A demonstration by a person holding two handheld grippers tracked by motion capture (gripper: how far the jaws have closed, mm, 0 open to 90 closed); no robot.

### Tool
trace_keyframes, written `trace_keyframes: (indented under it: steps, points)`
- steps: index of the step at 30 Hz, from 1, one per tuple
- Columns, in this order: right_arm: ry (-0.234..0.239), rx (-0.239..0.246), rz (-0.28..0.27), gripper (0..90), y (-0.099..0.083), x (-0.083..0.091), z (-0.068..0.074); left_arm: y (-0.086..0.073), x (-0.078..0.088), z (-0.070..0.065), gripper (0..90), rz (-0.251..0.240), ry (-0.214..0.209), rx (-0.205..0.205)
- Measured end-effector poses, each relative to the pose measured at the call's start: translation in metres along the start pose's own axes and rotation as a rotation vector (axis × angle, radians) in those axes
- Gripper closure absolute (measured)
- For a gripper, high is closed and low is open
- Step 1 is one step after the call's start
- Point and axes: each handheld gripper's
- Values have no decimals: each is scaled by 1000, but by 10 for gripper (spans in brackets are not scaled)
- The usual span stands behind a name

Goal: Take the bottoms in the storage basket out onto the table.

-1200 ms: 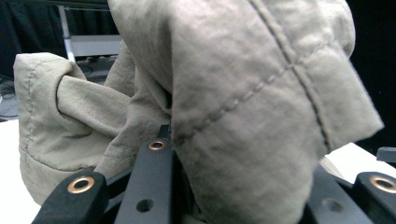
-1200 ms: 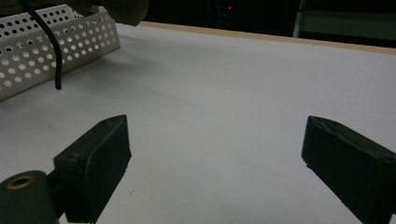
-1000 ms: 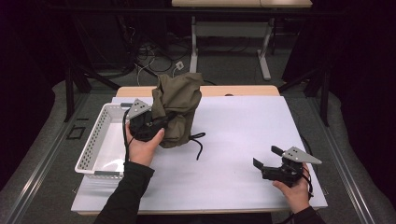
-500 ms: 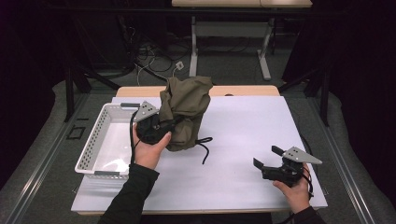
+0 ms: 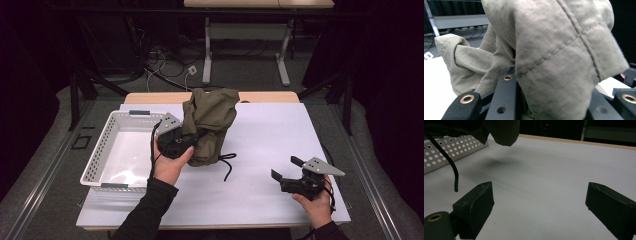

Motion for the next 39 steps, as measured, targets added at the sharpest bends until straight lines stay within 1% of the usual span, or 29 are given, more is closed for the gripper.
trace_keyframes:
  steps: [5, 12, 21, 22, 27, 28, 30, 39]
  points:
    - [0, 2, 3, 79, 0, -1, 0, -5, -5, -3, 710, 15, -16, 3]
    - [-1, 0, 5, 80, 0, -1, 0, -10, -9, -6, 709, 23, -29, 6]
    - [1, 1, 6, 80, 0, -1, 0, -19, -20, -13, 709, 48, -54, 9]
    - [1, 3, 6, 80, 0, -1, 0, -20, -22, -14, 709, 49, -56, 16]
    - [1, -1, 7, 80, 0, -1, 0, -24, -27, -17, 709, 60, -71, 12]
    - [2, -1, 7, 80, 0, -1, 0, -25, -28, -18, 709, 62, -72, 15]
    - [2, -1, 7, 80, 0, -1, 0, -26, -29, -19, 708, 70, -74, 3]
    - [3, 1, 5, 80, 0, -1, 0, -33, -32, -21, 708, 81, -77, 13]
Point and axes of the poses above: each handheld gripper's, and its own axes: x roughly backward along the jaws, y roughly out of its top, z roughly to its left, and after that the axes turned 10 degrees about -x, right-handed
